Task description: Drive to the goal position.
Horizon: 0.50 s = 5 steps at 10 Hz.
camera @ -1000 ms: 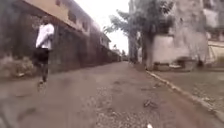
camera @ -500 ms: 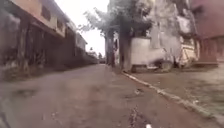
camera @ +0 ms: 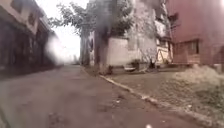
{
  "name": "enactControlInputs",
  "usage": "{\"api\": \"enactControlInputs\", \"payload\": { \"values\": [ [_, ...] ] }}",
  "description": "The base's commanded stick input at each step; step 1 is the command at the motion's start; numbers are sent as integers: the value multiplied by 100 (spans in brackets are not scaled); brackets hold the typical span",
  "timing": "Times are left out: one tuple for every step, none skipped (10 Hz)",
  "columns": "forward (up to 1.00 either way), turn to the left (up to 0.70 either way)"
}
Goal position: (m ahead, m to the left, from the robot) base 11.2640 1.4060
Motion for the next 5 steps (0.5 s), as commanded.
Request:
{"api": "enactControlInputs", "payload": {
  "values": [
    [100,35],
    [100,38],
    [100,40],
    [100,40],
    [100,40]
  ]
}}
